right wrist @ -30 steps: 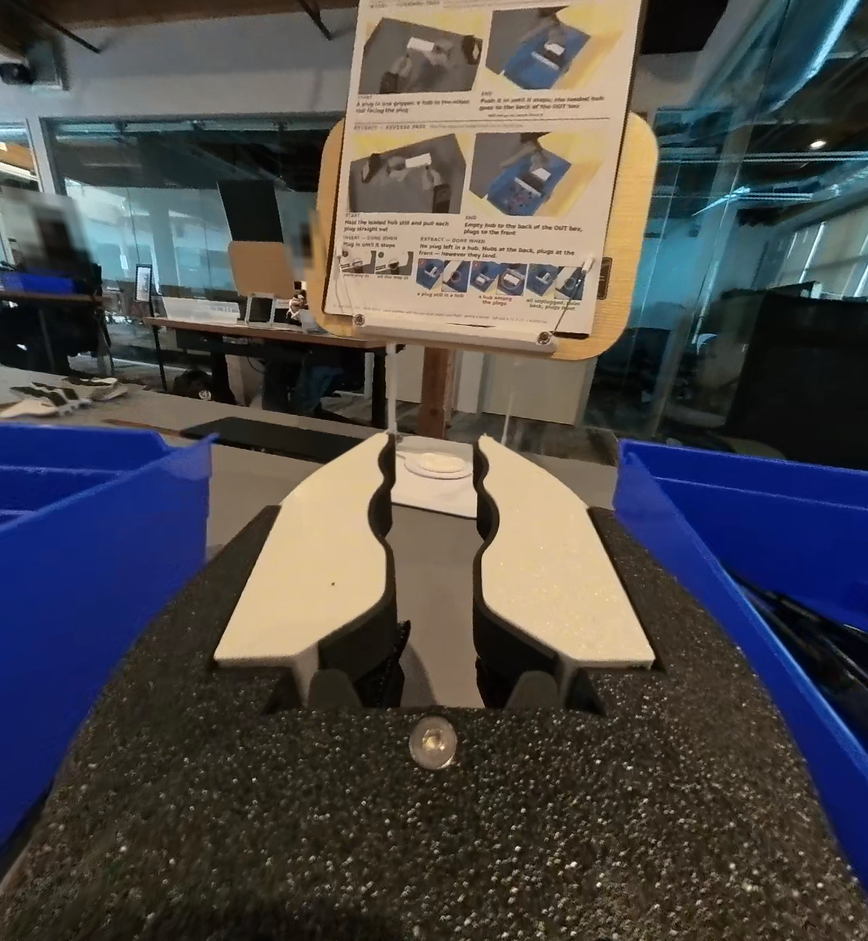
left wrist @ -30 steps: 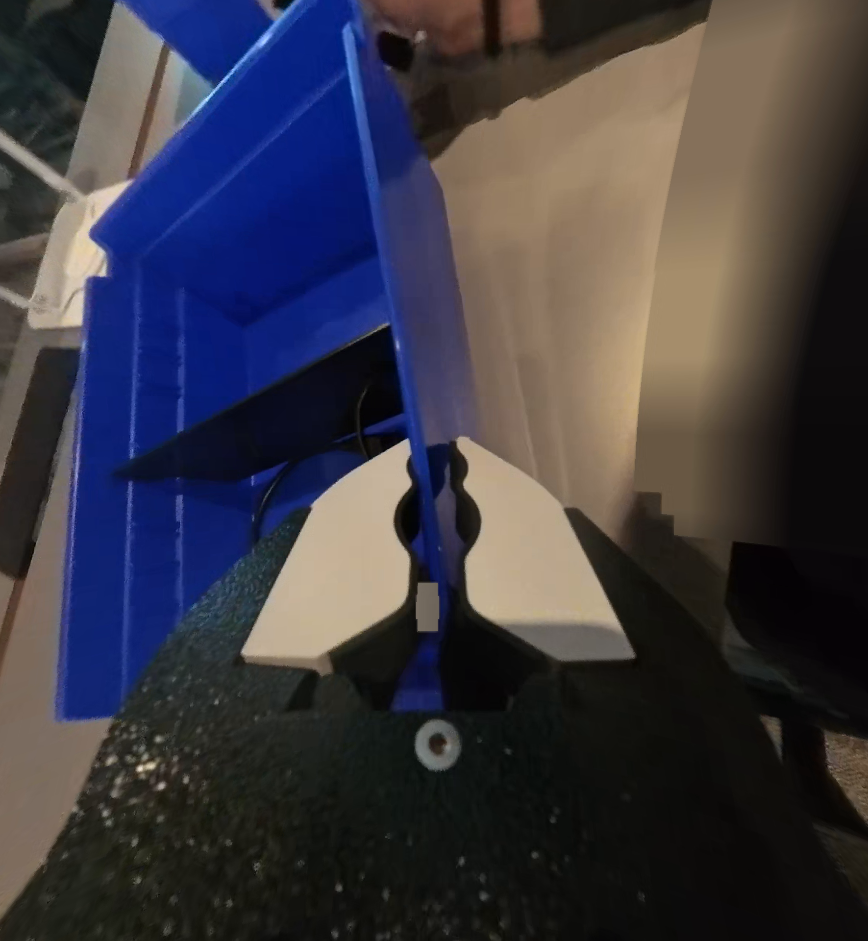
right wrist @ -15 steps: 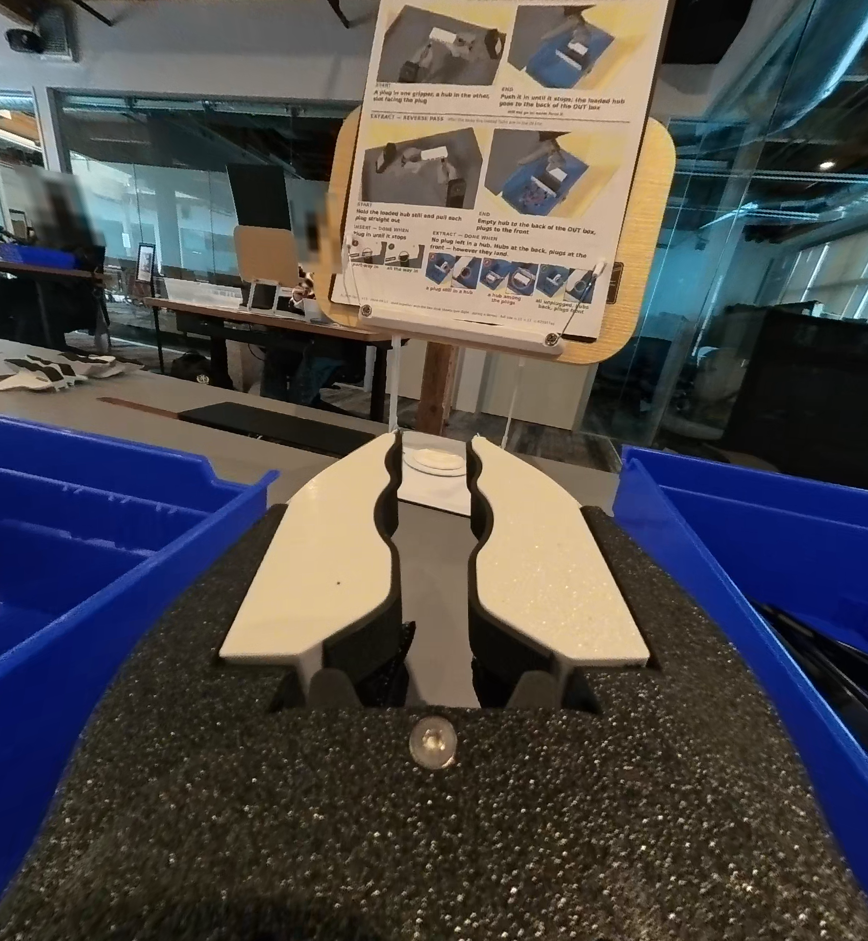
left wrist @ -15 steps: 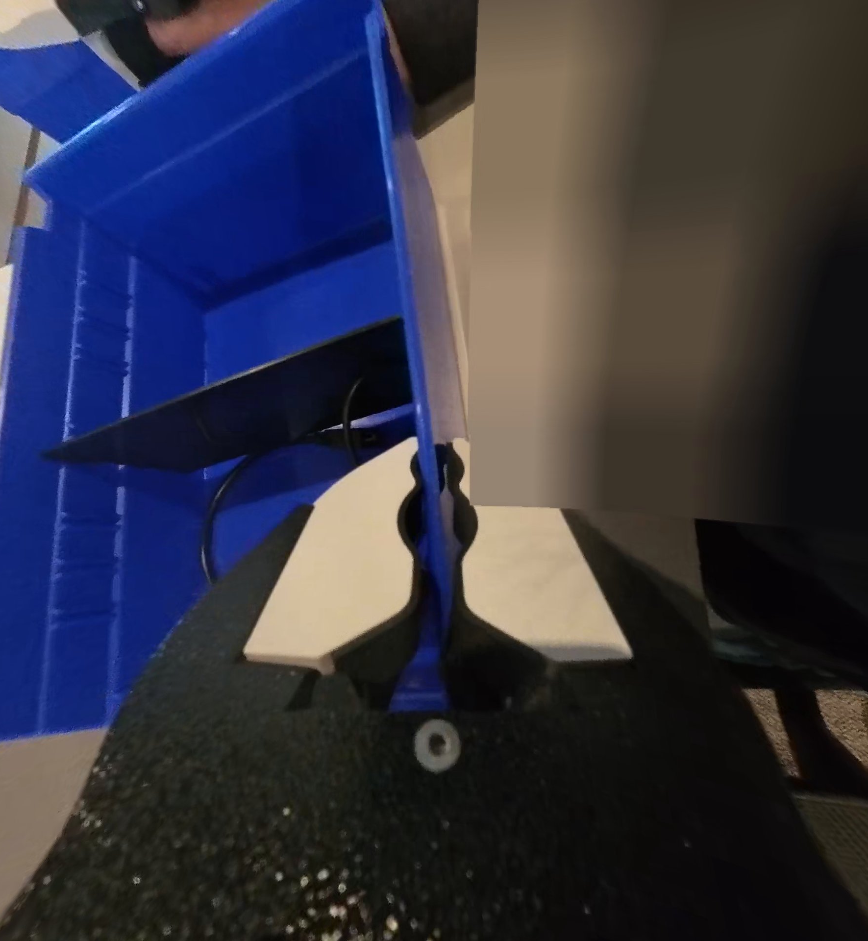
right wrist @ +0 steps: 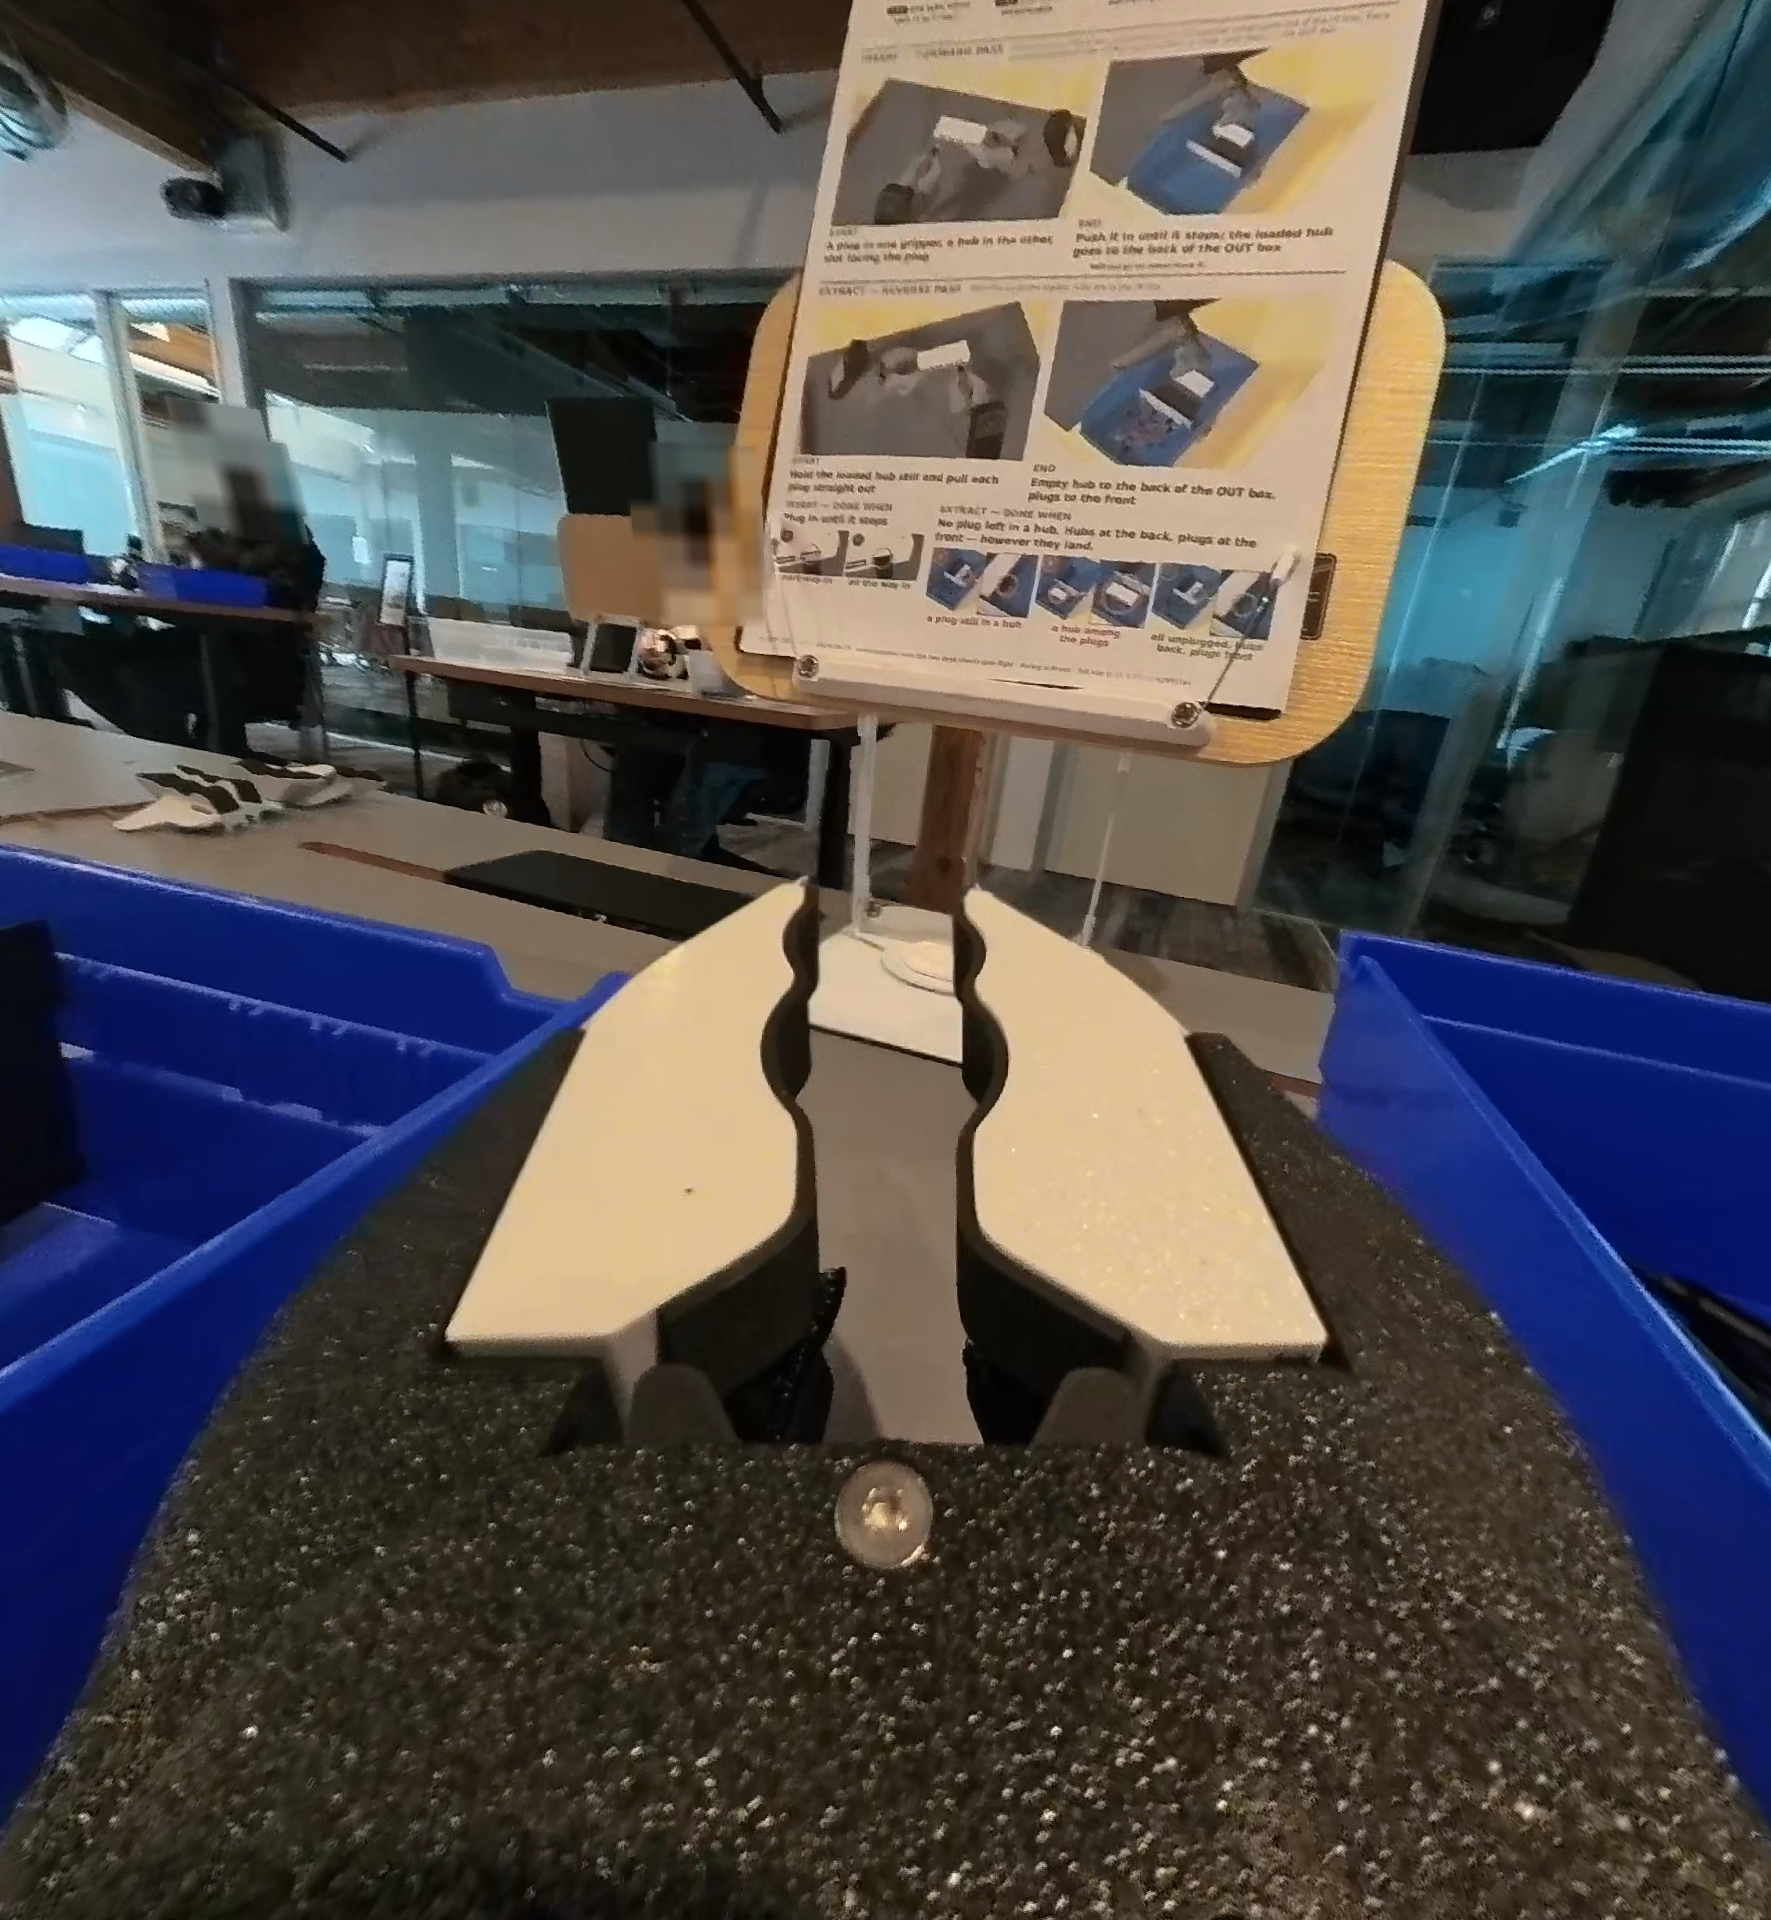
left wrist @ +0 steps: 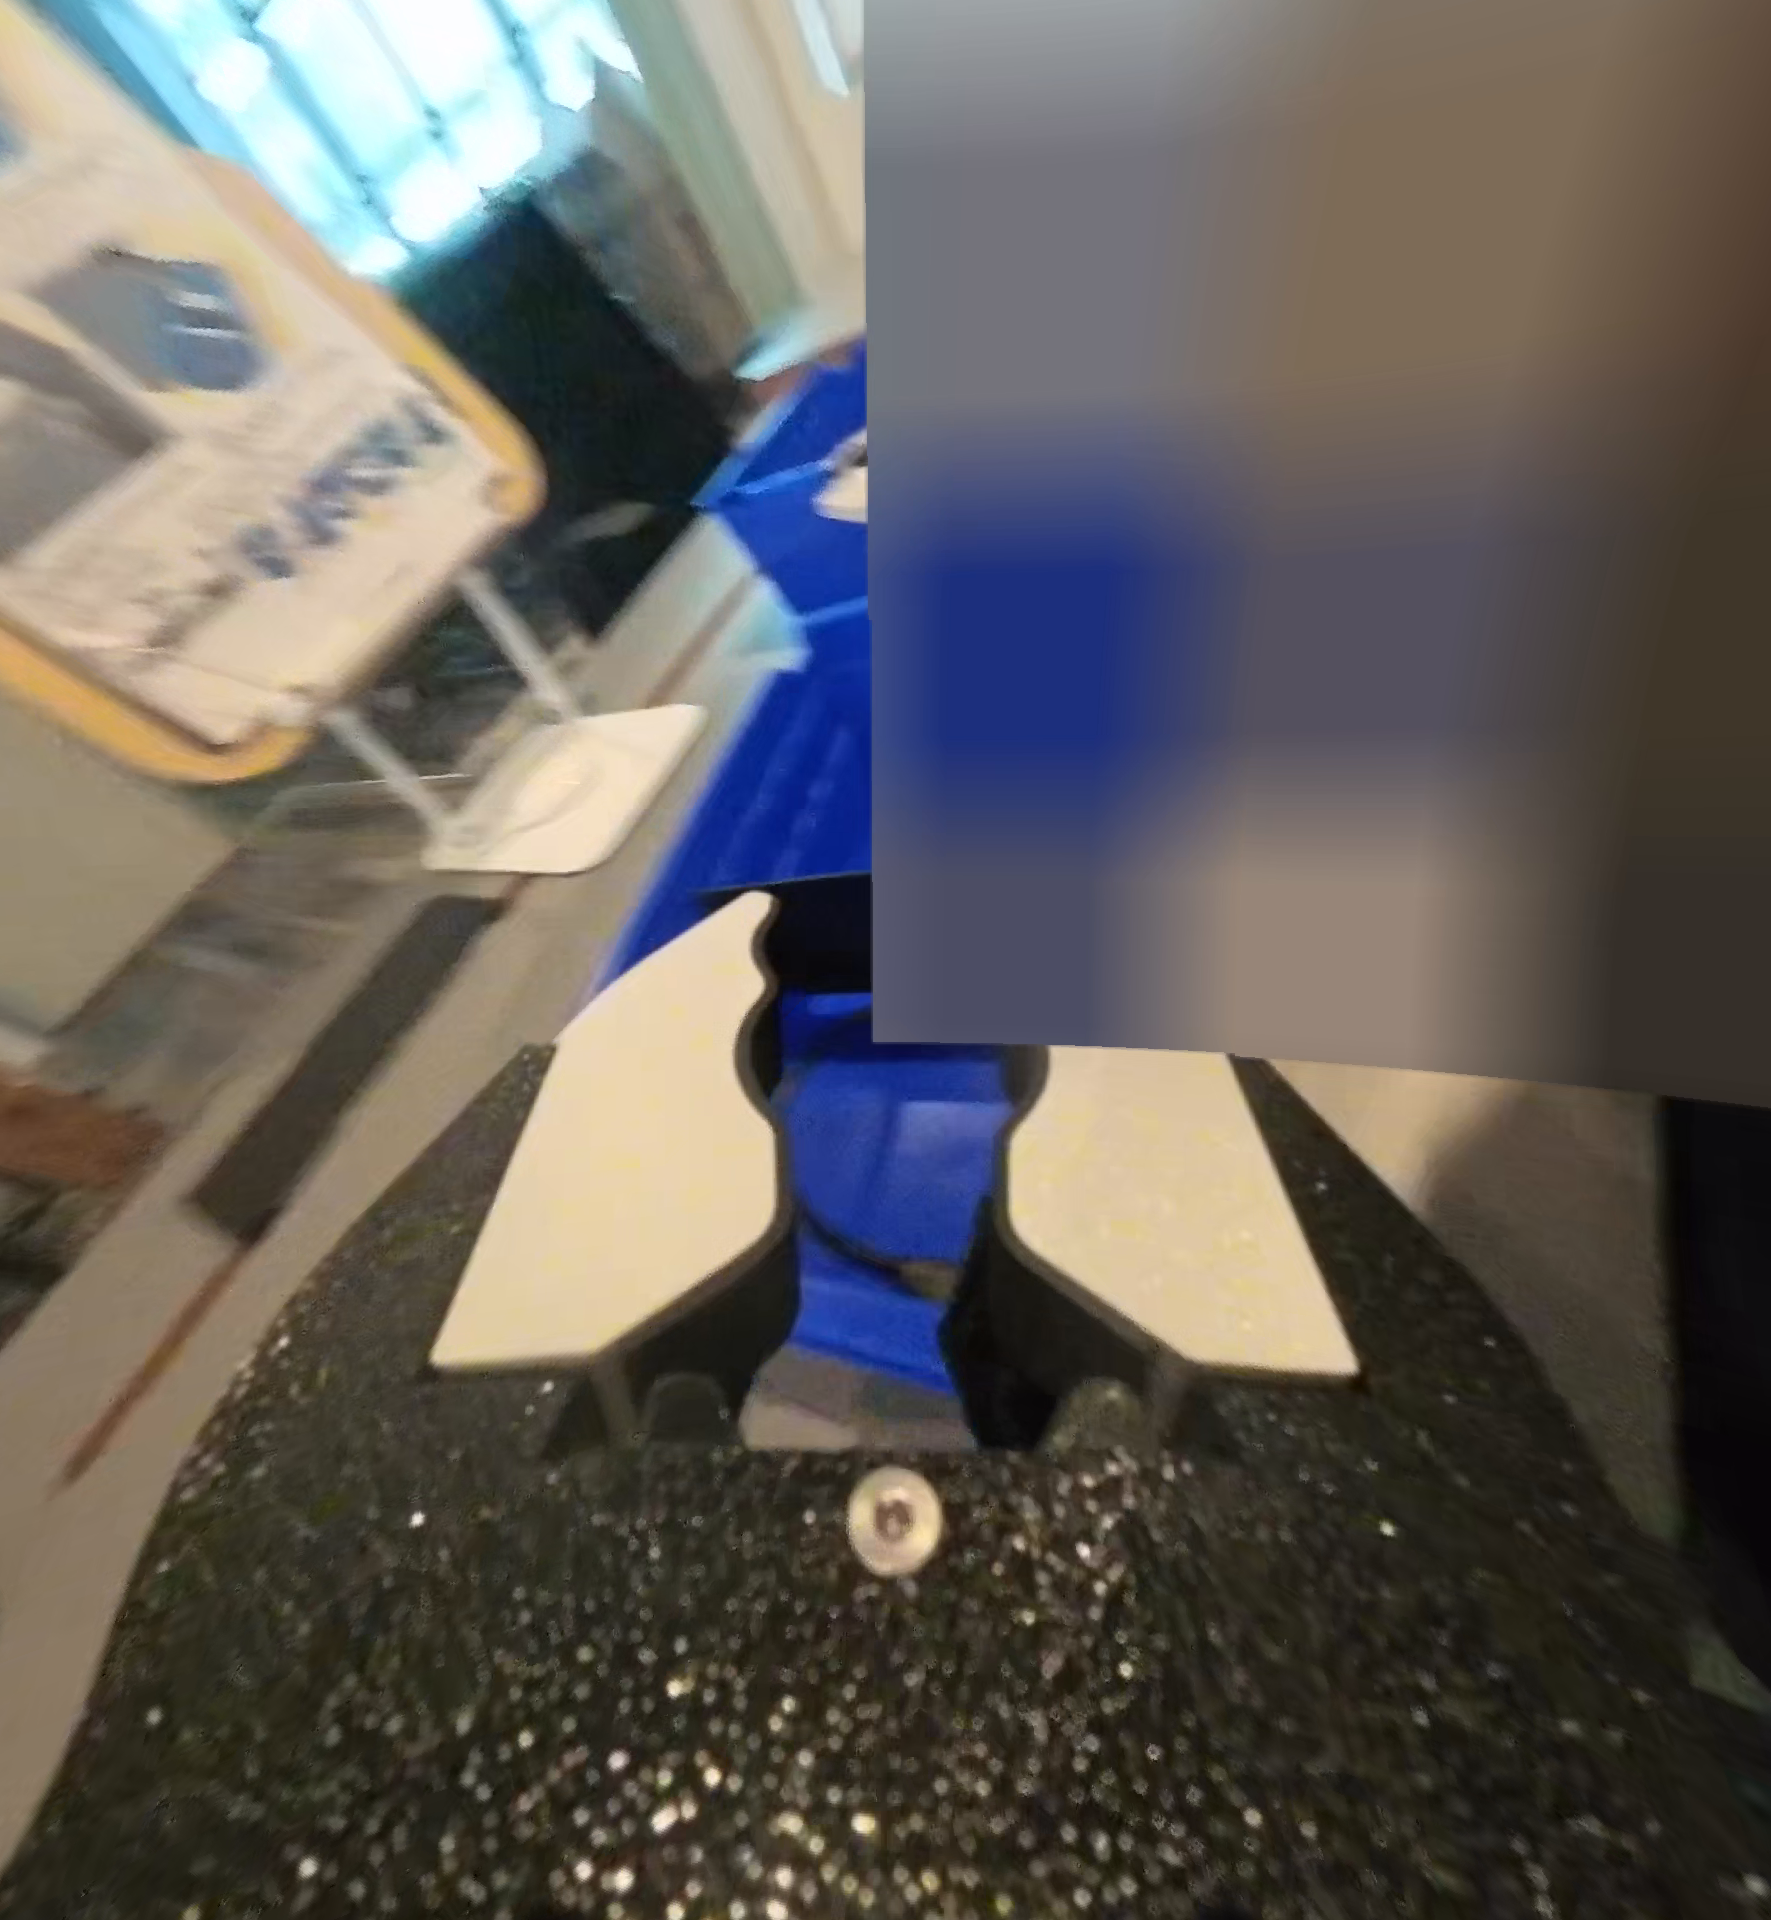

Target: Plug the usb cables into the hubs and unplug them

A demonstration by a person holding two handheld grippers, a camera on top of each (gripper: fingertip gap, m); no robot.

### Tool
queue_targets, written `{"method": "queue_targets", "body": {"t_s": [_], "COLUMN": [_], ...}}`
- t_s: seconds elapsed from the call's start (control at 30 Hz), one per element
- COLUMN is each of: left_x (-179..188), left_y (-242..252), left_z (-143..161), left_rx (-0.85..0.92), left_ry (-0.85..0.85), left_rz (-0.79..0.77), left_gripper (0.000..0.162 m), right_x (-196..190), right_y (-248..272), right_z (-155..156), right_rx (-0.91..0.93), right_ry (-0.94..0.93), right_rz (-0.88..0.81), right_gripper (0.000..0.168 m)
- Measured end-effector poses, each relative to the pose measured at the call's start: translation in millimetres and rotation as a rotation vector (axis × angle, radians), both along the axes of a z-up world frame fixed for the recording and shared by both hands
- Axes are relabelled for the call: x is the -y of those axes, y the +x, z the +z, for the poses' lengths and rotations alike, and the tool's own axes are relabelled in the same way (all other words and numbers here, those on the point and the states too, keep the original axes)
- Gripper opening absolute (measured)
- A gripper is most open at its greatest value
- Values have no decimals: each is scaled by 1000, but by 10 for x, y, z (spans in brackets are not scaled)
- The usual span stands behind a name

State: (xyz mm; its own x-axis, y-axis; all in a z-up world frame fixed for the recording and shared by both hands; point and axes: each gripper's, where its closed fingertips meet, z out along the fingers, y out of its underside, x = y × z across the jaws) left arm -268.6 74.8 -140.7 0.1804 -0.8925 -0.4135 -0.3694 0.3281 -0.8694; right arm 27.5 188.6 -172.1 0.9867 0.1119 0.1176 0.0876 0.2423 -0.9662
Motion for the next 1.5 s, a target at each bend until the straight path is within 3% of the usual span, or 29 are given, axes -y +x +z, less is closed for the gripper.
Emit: {"method": "queue_targets", "body": {"t_s": [0.03,0.1,0.27,0.43,0.53,0.67,0.8,0.93,1.03,1.23,1.5], "left_x": [-168,-552,-1513,-2138,-2151,-2102,-2090,-2120,-2167,-2220,-2200], "left_y": [-101,-310,-728,-1169,-1179,-1159,-1213,-1228,-1263,-1233,-1127], "left_z": [108,200,111,-67,-133,-206,-211,-255,-313,-417,-508], "left_rx": [34,59,138,308,450,423,448,461,442,438,334], "left_ry": [19,45,106,149,84,103,97,28,23,-47,2], "left_rz": [66,200,456,643,613,592,622,618,640,638,625], "left_gripper": [32,28,25,11,10,10,9,3,3,8,9], "right_x": [-2,-5,-15,-13,24,85,226,523,805,973,583], "right_y": [-9,-20,-11,-155,-244,-332,-291,256,919,2369,3111], "right_z": [-6,-12,-19,-5,33,135,453,844,959,651,-76], "right_rx": [-1,7,19,56,110,181,253,347,390,314,233], "right_ry": [-2,-4,-3,33,66,117,137,157,76,-306,-798], "right_rz": [4,6,4,87,103,96,55,-228,-470,-649,-478], "right_gripper": [24,24,23,22,22,21,20,19,25,41,71]}}
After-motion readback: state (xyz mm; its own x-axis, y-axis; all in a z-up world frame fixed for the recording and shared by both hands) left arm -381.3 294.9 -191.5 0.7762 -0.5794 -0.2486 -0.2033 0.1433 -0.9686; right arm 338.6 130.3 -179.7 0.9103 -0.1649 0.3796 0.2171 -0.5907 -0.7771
